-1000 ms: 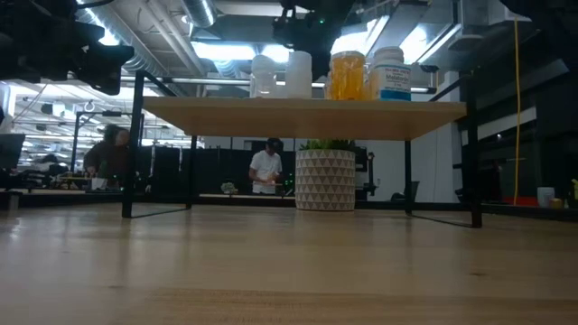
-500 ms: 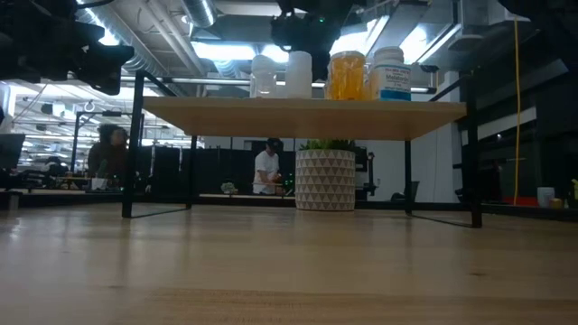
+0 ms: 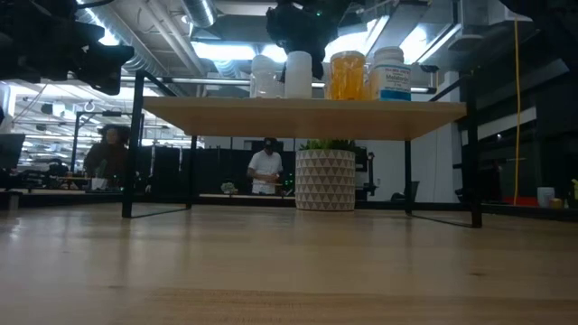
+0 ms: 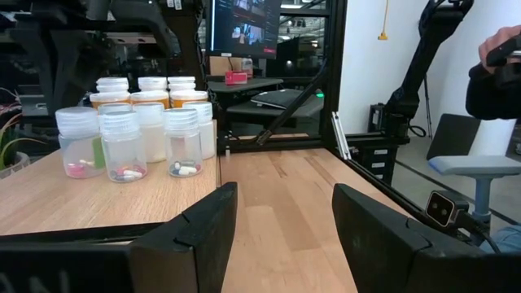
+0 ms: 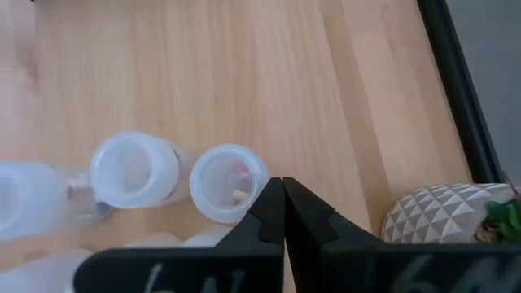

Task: Pick and place medicine bottles onto shelf by color
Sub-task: Adjust the transparent pill bottles on the shelf

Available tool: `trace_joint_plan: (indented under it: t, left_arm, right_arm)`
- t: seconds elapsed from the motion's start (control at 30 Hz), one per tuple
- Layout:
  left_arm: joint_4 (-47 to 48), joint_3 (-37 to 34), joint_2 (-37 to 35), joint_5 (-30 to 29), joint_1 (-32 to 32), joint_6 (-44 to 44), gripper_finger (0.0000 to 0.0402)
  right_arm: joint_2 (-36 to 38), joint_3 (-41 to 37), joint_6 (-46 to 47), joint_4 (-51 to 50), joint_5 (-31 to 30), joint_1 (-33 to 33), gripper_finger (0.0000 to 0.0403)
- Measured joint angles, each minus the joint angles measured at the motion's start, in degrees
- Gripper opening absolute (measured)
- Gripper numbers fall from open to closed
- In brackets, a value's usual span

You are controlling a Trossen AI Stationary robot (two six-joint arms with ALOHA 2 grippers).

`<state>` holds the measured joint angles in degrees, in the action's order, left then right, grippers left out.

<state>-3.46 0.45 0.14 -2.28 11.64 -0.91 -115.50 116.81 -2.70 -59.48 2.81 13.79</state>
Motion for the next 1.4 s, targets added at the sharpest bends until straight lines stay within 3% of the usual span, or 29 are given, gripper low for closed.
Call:
trace_joint_plan:
  t: [0.2,0.37,0.63,0.83,1.4]
  left_arm:
    - [0.0,0.0,0.0,0.0,0.0,0.0,0.0196]
    - [0.0,0.0,0.0,0.0,0.0,0.0,0.0196]
    - [0.0,0.0,0.0,0.0,0.0,0.0,0.0196]
    - [0.0,0.0,0.0,0.0,0.0,0.0,0.0196]
    - [0.0,0.0,0.0,0.0,0.0,0.0,0.0196]
  right_arm:
    - [0.0,0.0,0.8,-0.2,-0.5,-0.1,0.0000]
    - [0.0,0.0,0.8,-2.4,-4.5,-0.1,0.0000]
    - [0.0,3.4,0.5,-3.1,-4.7,-0.1,0.0000]
    - [0.1,8.9,-0.2,-10.4,-4.8,-1.2,0.0000]
    - [-1.4,8.4,0.6,-11.9,-4.5,-3.9,0.0000]
